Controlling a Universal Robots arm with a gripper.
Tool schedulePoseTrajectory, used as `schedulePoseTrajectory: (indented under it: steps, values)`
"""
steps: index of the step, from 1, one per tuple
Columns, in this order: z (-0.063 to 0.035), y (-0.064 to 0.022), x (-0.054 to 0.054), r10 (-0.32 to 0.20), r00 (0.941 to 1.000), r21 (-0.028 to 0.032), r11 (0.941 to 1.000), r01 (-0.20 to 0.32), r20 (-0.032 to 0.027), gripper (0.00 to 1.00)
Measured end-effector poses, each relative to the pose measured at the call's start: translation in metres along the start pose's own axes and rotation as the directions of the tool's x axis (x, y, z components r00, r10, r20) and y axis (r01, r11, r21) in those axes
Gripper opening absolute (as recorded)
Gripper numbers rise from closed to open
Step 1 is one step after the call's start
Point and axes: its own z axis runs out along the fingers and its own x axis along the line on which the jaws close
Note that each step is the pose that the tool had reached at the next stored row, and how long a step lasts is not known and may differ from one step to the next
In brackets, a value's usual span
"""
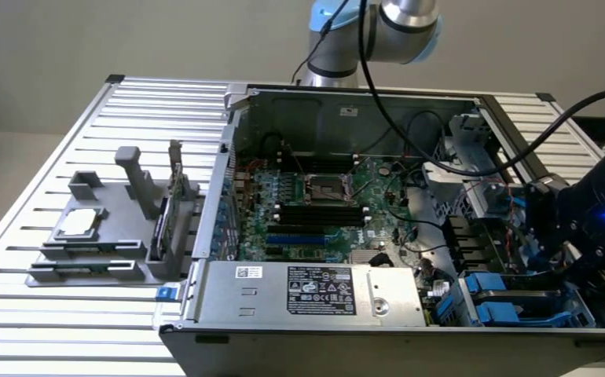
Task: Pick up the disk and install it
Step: 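Insert the first disk wire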
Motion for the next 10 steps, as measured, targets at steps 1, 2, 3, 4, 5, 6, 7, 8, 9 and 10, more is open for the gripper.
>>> schedulePoseTrajectory:
  steps: [1, 2, 3, 4, 5, 6, 7, 8, 9, 10]
  values:
    - [0.0002, 0.0001, -0.0001, 0.002, 1.0, -0.0011, 1.0, -0.002, -0.0024, 0.31]
    - [0.0003, 0.0002, -0.0002, 0.004, 1.0, -0.0018, 1.0, -0.004, -0.004, 0.31]
    - [0.0005, 0.0003, -0.0004, 0.006, 1.0, -0.0024, 1.0, -0.006, -0.0053, 0.31]
    - [0.0006, 0.0004, -0.0005, 0.009, 0.9999, -0.0029, 1.0, -0.009, -0.0062, 0.31]
    - [0.0007, 0.0004, -0.0006, 0.011, 0.9999, -0.0031, 0.9999, -0.011, -0.0067, 0.31]
    - [0.0008, 0.0004, -0.0007, 0.014, 0.9999, -0.0031, 0.9999, -0.014, -0.0071, 0.31]
    - [0.0008, 0.0004, -0.0009, 0.016, 0.9998, -0.0032, 0.9999, -0.016, -0.0074, 0.29]
    - [0.0008, 0.0005, -0.001, 0.018, 0.9998, -0.0029, 0.9998, -0.018, -0.0078, 0.22]
    - [0.0008, 0.0005, -0.001, 0.021, 0.9998, -0.0024, 0.9998, -0.021, -0.0081, 0.22]
    - [0.0009, 0.0006, -0.0011, 0.023, 0.9997, -0.0018, 0.9997, -0.023, -0.0085, 0.17]
